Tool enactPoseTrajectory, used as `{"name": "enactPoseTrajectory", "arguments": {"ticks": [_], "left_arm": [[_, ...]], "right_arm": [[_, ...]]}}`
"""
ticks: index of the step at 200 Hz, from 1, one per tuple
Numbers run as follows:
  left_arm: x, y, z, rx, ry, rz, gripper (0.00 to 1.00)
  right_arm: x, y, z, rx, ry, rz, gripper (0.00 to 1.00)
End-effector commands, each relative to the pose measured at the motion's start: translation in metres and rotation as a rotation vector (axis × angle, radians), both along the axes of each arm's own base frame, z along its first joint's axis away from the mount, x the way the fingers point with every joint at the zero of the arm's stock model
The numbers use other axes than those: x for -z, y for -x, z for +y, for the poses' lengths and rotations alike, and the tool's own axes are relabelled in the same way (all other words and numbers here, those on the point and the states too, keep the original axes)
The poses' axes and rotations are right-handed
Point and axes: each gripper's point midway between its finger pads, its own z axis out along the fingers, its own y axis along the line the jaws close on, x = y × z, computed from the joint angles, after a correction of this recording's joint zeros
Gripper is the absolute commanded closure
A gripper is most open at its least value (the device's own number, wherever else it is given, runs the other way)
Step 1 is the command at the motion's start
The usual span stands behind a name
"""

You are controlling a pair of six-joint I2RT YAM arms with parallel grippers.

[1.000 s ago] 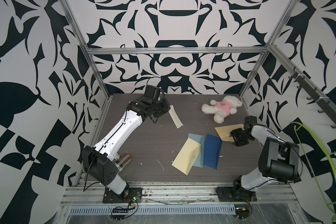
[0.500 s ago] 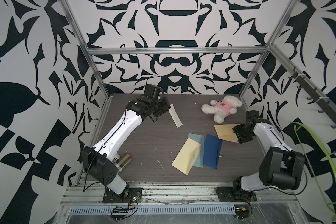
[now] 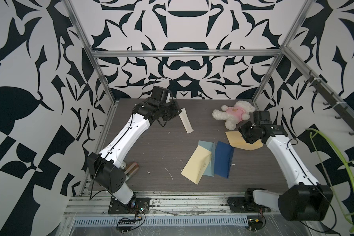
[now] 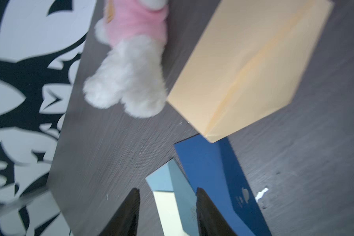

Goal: Take the letter paper out of the envelope
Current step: Unfold the letter paper.

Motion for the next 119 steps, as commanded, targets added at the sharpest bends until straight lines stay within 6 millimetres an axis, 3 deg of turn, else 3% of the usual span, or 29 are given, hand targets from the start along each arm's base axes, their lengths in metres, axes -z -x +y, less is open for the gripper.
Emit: {"name": "enactPoseTrajectory", "arguments": {"ticks": [1,29,49,82,119], "left_arm": [[-0.017,0.0,-0.012,0.14,0.092,-0.026,1.0],[-0.027,-0.004,-0.015,0.221,0.192,-0.027,1.0],[-0.029,-0.01,-0.015,0.25,0.251,0.006,1.0],[-0.032,-0.013,-0.019,0.277,0.283,0.037,1.0],[-0.029,-0.015,-0.024,0.287,0.314,0.081,1.0]], "right_arm": [[-0.051,-0.016,0.05,-0.248,-0.066,-0.219,0.45],[-0.1,-0.02,0.107,-0.461,-0.313,-0.405,0.38],[-0.117,-0.016,0.137,-0.563,-0.378,-0.433,0.36],[-0.119,-0.013,0.171,-0.603,-0.487,-0.419,0.34],[-0.104,-0.013,0.183,-0.602,-0.488,-0.373,0.33]]}}
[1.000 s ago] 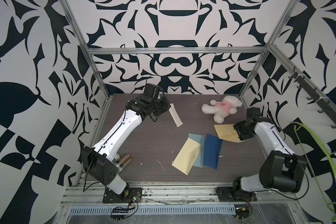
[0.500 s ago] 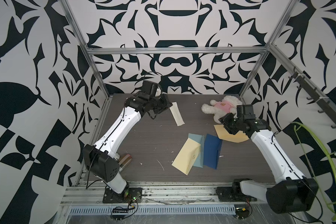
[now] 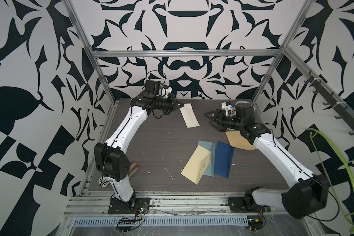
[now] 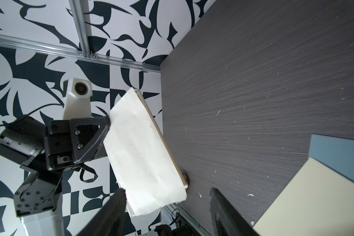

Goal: Take the letter paper out of the envelope
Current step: Unfold the letter paper.

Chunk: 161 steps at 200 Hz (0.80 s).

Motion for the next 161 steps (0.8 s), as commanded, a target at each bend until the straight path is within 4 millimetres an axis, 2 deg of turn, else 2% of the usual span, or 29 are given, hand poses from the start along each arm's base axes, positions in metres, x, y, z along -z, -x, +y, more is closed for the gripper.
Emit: {"name": "enactPoseTrajectory", "arguments": {"ticks": [1,43,93,127,161], "left_arm": [[-0.011,0.002,-0.007,0.045,0.053,0.01,1.0],[-0.011,0.001,-0.009,0.045,0.067,0.025,1.0],[-0.011,-0.007,-0.007,0.006,0.093,0.038,1.0],[-0.012,-0.014,-0.005,-0.072,0.152,0.068,1.0],[-0.013,-0.02,-0.002,-0.131,0.19,0.089,1.0]], "right_arm": [[-0.018,-0.001,0.008,-0.012,-0.051,-0.047,0.33],[-0.007,-0.003,0.014,-0.018,-0.056,-0.008,0.33],[-0.013,-0.007,0.016,0.009,-0.13,-0.009,0.36],[-0.026,-0.016,0.007,0.118,-0.226,-0.044,0.37],[-0.025,-0.025,-0.006,0.248,-0.266,-0.044,0.37]]}}
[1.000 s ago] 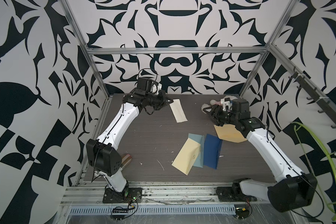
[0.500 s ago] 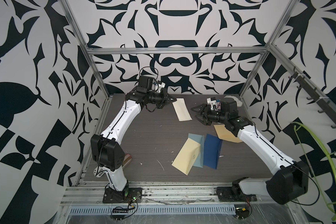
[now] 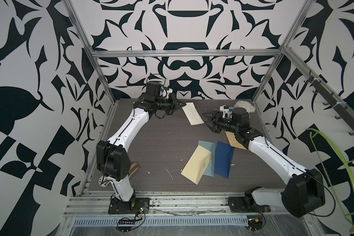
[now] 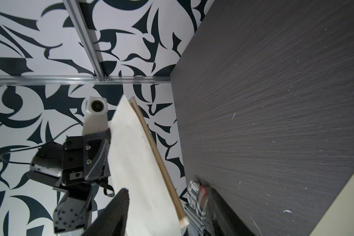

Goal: Take the letter paper out of the envelope
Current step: Unfold the letter paper.

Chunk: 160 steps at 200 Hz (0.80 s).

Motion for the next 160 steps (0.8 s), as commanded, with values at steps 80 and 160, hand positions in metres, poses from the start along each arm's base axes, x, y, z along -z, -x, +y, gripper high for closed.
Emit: {"name": "enactPoseTrajectory", "arguments": {"ticks": [80,160], "left_arm": [[-0.028,-0.011,0.001,-0.058,0.074,-0.039,1.0],[-0.024,-0.012,-0.001,-0.045,0.071,-0.031,1.0]], "right_arm": [[-0.03,-0.024,-0.005,0.181,-0.099,-0.048,0.41],[-0.037,-0.032,0.003,0.179,-0.121,-0.055,0.43]]}}
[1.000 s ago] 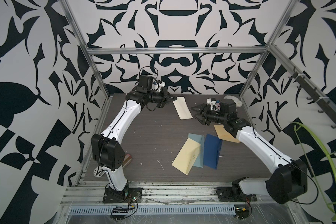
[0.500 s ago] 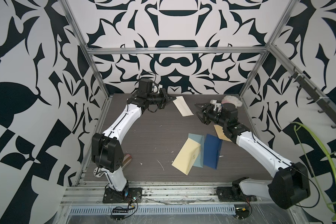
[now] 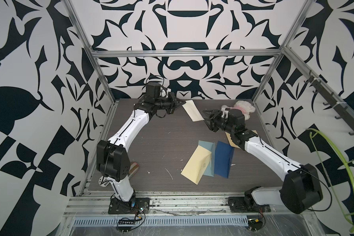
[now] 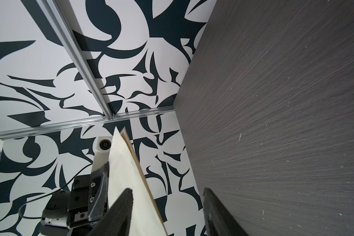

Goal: Take the letter paper out of the envelope
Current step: Unfold the letter paper.

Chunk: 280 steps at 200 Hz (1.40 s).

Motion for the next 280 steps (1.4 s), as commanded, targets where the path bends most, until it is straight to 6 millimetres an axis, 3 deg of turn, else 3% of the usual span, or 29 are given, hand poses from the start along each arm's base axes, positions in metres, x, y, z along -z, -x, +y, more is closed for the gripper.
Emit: {"name": "enactPoseTrajectory", "arguments": {"ticks": [1,82,188,280], "left_arm": [[-0.013,-0.001,-0.001,0.01,0.015,-0.04,1.0],[-0.01,-0.001,0.001,0.011,-0.002,-0.04,1.0],[-0.015,-0.001,0.001,0.002,0.005,-0.046,1.0],[-0.005,-0.003,-0.003,0.002,-0.008,-0.035,1.0]], "right_arm": [[-0.047,-0.006,0.004,0.009,-0.048,-0.126,0.43],[-0.059,-0.006,0.007,0.005,-0.063,-0.14,0.46],[-0.042,-0.001,0.002,0.026,-0.058,-0.1,0.46],[-0.046,-0.002,0.006,0.033,-0.074,-0.102,0.47]]}}
